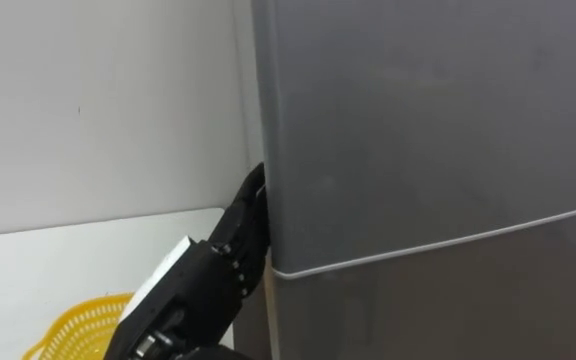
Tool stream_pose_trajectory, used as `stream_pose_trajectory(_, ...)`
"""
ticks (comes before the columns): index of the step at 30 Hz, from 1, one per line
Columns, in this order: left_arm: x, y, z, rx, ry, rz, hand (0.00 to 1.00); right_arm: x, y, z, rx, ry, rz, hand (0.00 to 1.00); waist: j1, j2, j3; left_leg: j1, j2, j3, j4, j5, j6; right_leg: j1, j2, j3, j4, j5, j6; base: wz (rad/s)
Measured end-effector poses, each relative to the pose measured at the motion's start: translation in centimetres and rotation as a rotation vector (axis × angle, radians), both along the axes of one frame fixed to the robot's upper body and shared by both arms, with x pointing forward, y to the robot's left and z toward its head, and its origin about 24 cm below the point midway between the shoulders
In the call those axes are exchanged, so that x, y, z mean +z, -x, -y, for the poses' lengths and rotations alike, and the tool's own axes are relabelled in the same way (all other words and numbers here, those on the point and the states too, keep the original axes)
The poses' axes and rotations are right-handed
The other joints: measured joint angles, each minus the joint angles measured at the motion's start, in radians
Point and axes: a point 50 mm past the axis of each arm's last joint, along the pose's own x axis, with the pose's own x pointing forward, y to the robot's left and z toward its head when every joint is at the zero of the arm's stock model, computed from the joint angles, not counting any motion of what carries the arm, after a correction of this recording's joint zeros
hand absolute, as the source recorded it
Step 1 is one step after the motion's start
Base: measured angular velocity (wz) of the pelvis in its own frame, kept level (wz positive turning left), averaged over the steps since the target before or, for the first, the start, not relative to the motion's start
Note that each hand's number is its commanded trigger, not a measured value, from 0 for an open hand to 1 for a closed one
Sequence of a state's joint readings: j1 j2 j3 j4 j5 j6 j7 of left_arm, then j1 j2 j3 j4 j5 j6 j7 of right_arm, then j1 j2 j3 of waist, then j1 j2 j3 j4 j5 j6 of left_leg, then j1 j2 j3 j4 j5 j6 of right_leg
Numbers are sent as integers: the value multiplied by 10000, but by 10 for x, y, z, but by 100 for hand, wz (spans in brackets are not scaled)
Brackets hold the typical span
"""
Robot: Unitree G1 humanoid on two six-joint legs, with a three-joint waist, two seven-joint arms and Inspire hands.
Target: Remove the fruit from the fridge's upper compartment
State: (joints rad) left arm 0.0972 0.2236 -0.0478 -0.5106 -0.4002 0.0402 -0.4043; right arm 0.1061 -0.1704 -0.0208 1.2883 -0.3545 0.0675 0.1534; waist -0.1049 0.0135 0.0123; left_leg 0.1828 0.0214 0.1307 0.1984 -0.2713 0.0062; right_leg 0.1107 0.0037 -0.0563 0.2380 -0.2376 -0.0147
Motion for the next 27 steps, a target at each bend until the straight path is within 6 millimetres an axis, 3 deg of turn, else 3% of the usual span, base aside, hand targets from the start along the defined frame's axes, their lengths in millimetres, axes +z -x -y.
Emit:
stream_pose_trajectory(15, 3, -3, 0, -77, -33, 108, 0, 0, 0, 0, -128, 15, -48, 0, -5, 100, -69, 0, 22, 78, -5, 0, 0, -31, 0, 13, 26, 15, -12, -1)
stream_pose_trajectory(27, 15, -5, 2, -1335, 819, 222, 0, 0, 4, 1, -243, 42, -246, 0, -68, 194, -100, -10, 26, 66, 10, 0, 0, 19, -18, -32, -16, 17, -10, 1)
